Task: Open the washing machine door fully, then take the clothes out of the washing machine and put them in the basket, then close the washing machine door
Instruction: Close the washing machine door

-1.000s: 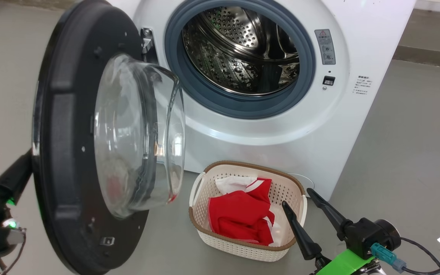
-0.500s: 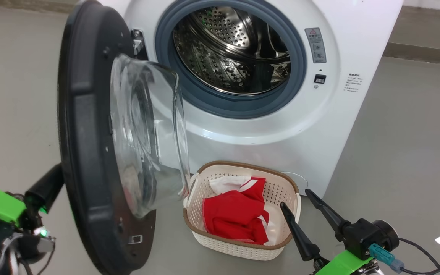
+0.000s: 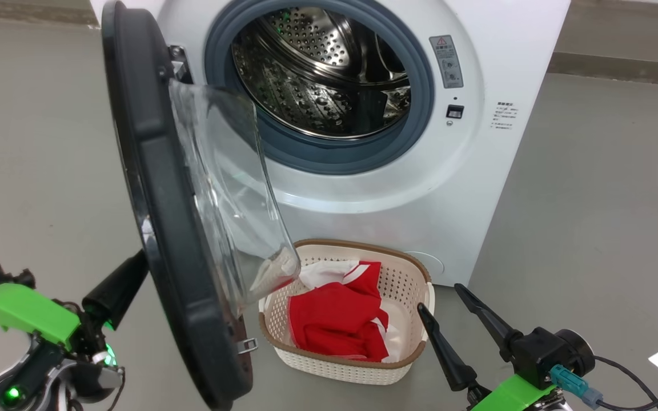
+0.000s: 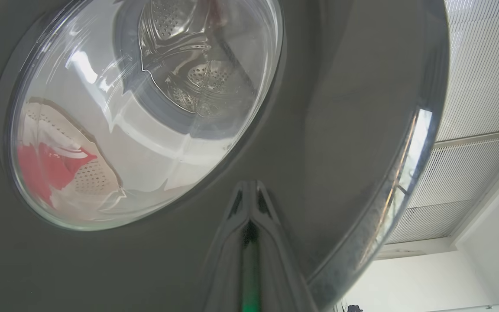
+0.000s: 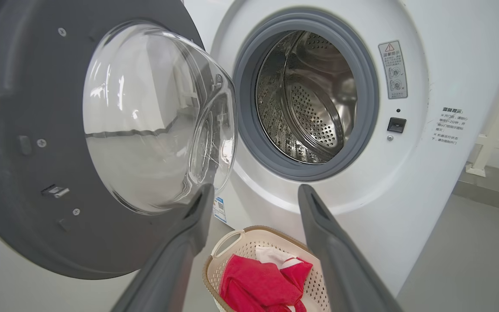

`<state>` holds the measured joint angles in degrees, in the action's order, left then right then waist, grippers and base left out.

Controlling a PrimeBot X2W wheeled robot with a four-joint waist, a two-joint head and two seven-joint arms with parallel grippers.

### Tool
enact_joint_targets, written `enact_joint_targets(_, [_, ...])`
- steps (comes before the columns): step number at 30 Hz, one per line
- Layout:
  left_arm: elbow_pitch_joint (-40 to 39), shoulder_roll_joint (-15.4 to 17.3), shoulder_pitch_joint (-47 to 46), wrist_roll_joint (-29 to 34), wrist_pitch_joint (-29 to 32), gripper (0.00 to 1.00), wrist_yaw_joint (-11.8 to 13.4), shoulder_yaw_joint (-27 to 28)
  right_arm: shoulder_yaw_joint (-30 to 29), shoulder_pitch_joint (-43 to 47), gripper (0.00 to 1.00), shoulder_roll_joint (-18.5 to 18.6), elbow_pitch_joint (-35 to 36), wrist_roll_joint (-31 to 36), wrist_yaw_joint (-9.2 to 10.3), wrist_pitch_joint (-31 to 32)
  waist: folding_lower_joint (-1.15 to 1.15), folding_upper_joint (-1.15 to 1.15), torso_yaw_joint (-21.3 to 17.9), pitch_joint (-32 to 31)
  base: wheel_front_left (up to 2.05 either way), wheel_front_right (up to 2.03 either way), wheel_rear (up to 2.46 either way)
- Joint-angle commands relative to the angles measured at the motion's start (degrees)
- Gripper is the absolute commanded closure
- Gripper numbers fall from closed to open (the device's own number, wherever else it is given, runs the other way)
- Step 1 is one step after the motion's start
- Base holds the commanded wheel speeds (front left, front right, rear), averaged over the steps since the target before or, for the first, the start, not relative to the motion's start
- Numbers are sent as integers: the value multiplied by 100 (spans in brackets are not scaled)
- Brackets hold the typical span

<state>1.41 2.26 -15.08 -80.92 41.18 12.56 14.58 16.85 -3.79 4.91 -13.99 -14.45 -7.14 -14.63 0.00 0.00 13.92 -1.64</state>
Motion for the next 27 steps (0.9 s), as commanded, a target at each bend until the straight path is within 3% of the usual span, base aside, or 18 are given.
enact_joint_targets(1, [-219, 63, -55, -94, 0, 100, -17, 43, 99, -216, 0, -15, 123, 17, -35, -37, 0, 0, -36, 17, 0, 0, 0])
enact_joint_targets(20, [-165, 62, 39, -417, -374, 100, -114, -305, 83, -259, 0, 1, 118, 17, -35, -37, 0, 0, -216, 71, 0, 0, 0])
enact_joint_targets(24, [-229, 159, 98, -318, -459, 100, -321, -236, 70, -247, 0, -13, 122, 17, -35, -37, 0, 0, -239, 81, 0, 0, 0])
enact_joint_targets(25, [-241, 185, 119, -262, -534, 62, -373, -196, 68, -245, 0, -18, 123, 18, -35, -37, 0, 0, -245, 82, 0, 0, 0])
enact_joint_targets(26, [-254, 213, 138, -197, -614, 3, -419, -159, 63, -243, 0, -22, 124, 18, -35, -37, 0, 0, -250, 86, 0, 0, 0])
enact_joint_targets(27, [-267, 245, 153, -123, -689, 0, -464, -133, 58, -243, 0, -25, 125, 17, -35, -37, 0, 0, -252, 89, 0, 0, 0])
